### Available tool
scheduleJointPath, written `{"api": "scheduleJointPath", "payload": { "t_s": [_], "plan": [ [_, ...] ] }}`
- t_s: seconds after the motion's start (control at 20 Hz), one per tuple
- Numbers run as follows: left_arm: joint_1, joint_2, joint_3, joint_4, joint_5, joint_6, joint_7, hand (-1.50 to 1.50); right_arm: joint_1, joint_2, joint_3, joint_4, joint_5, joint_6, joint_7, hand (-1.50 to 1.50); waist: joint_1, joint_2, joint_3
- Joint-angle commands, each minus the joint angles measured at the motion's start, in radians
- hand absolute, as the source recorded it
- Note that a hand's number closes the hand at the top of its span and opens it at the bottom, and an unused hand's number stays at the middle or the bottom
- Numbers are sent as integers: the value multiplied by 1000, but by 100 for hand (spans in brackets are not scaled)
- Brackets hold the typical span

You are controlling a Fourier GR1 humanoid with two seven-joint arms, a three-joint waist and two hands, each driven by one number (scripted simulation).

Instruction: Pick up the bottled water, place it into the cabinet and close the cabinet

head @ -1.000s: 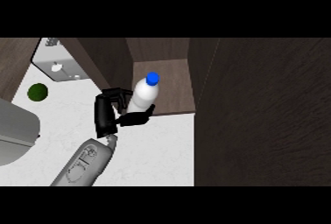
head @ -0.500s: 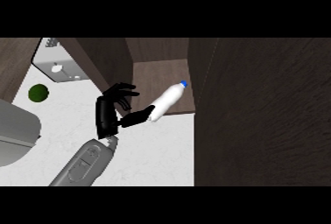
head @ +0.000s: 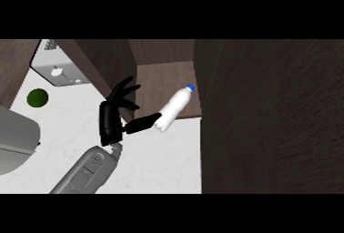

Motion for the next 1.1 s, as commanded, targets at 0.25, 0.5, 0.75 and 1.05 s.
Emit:
{"api": "scheduleJointPath", "payload": {
  "t_s": [0.25, 0.5, 0.75, 1.05],
  "plan": [
    [-228, -23, 160, 129, 180, -176, -20, -150, 26, -10, -18, -3, -5, 7, -24, -150, -8, 34, -16],
    [-196, -49, 192, 71, 291, -278, -137, -150, 21, -10, -9, -45, 1, -8, 3, -150, 14, 29, -18],
    [-159, -68, 225, 101, 369, -407, -301, -150, 30, -4, -3, -57, 22, -24, 0, -150, 41, 22, -16],
    [-138, -90, 251, 107, 419, -504, -364, -150, 52, 3, -9, -65, 7, -48, 16, -150, 72, 14, -14]
  ]
}}
